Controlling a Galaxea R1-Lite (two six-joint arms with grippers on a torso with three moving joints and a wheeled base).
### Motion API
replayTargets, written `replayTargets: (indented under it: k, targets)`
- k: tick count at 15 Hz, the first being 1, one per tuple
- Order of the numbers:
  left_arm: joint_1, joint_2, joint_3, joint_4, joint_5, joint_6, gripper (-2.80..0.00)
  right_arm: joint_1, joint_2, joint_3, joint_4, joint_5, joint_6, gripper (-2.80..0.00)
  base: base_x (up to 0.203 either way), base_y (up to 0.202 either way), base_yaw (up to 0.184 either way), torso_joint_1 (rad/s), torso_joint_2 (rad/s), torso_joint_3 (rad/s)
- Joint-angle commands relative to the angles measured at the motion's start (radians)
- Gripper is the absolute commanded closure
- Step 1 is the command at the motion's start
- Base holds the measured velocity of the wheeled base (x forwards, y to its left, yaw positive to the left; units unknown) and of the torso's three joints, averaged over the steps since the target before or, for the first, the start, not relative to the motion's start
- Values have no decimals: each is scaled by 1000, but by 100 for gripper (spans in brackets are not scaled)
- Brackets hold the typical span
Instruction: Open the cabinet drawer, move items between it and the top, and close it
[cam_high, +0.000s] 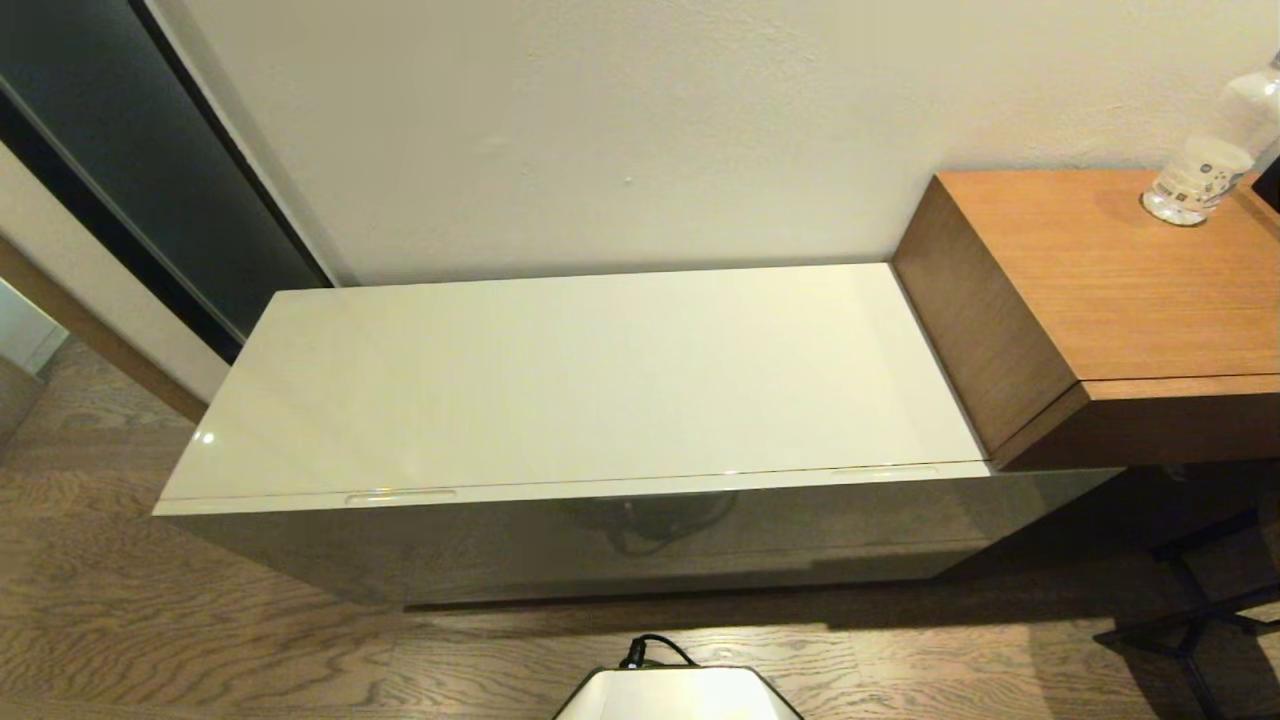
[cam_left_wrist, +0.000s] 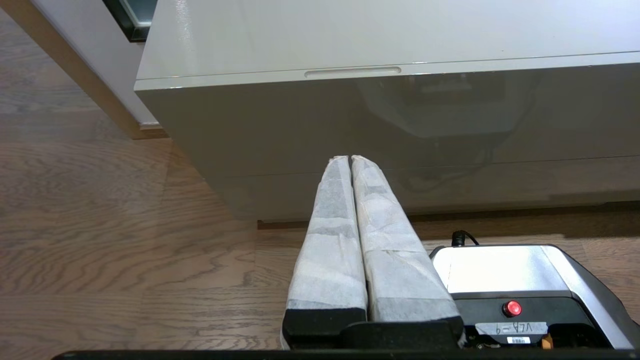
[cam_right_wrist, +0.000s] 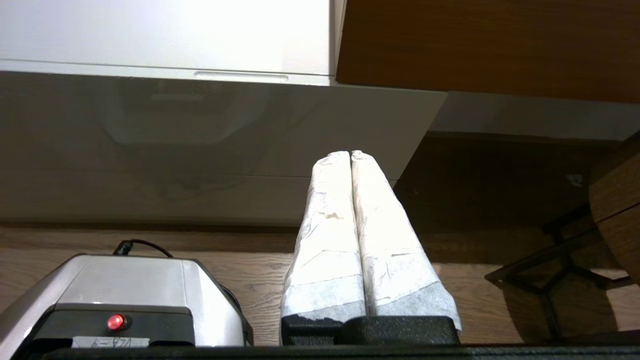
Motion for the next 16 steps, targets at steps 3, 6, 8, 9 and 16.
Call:
replayTargets:
  k: [3, 6, 8, 9, 16]
  targets:
    - [1, 1, 0, 0, 0, 0, 0, 0, 2, 2, -1, -1, 0, 0, 0, 0, 0, 0, 0, 0]
    - [0, 1, 0, 0, 0, 0, 0, 0, 2, 2, -1, -1, 0, 0, 0, 0, 0, 0, 0, 0]
    - [2, 1, 0, 0, 0, 0, 0, 0, 2, 2, -1, -1, 0, 0, 0, 0, 0, 0, 0, 0]
    - [0, 1, 0, 0, 0, 0, 0, 0, 2, 2, -1, -1, 0, 0, 0, 0, 0, 0, 0, 0]
    - [0, 1, 0, 0, 0, 0, 0, 0, 2, 2, -1, -2, 5, 0, 0, 0, 0, 0, 0, 0]
